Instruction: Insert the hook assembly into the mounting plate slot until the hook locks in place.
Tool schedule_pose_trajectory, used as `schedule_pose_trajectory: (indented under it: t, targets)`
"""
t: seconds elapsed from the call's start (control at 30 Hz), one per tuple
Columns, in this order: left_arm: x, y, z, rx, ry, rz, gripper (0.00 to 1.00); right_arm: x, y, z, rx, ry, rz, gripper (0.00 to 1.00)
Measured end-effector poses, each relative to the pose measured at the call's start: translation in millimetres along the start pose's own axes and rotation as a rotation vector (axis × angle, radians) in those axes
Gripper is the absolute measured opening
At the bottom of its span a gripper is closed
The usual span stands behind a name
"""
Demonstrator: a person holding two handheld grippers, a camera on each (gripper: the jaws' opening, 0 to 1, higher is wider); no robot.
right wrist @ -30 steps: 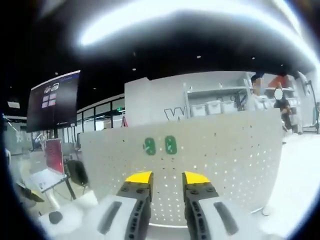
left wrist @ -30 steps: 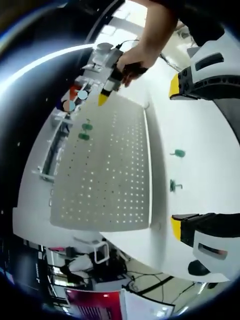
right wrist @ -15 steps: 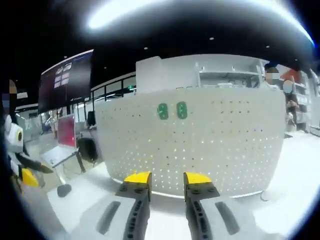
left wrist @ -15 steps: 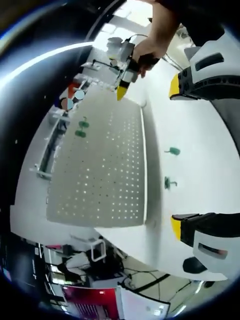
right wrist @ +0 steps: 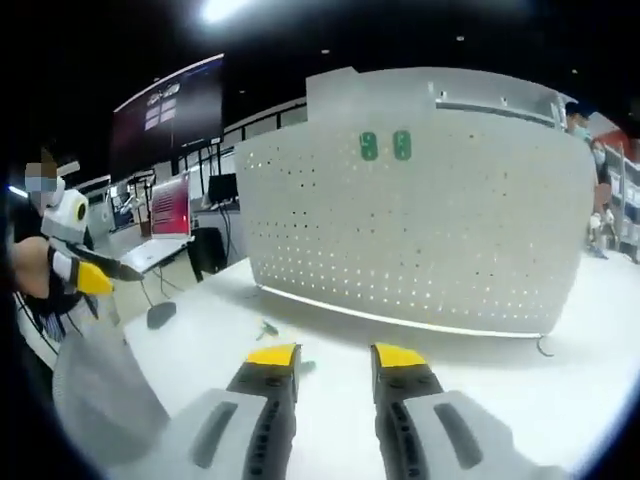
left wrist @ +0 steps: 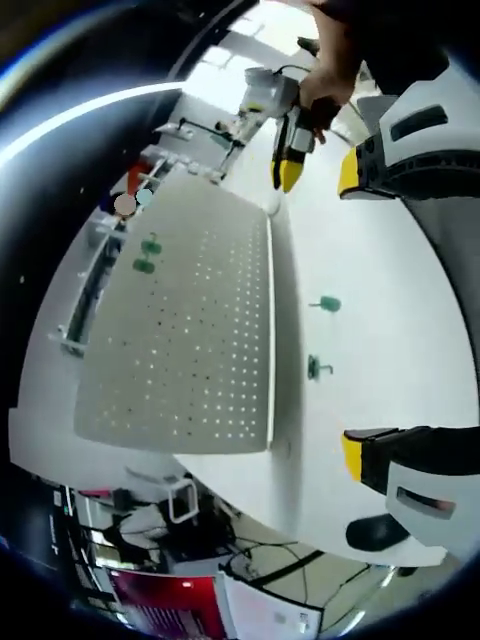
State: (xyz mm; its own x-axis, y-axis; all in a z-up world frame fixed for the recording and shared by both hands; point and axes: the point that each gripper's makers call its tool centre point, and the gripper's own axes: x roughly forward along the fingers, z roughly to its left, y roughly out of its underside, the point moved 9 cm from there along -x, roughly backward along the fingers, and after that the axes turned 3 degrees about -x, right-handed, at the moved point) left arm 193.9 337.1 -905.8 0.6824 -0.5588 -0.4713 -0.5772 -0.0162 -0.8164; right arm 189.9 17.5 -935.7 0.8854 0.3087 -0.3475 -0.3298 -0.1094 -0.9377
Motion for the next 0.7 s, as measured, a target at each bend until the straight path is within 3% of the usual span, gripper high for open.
schedule_pose_trajectory:
  t: [0.37, 0.57, 0.7]
  targets:
    - [3, 8.2, 0.1, 0.000, -0.005, 0.023, 0.95, -5, 25.6, 12, 0.003, -0.079, 0.110, 0.25]
    - [6, 20.2, 3.1, -0.032, -0.005, 0.057, 0.94, 14, 32.1, 20, -0.005, -0.147, 0.158, 0.25]
    - [9, 22.4, 4.8, -0.041, -0.007, 0.073, 0.94, 39, 36.4, 25, 0.006, -0.191, 0.187, 0.25]
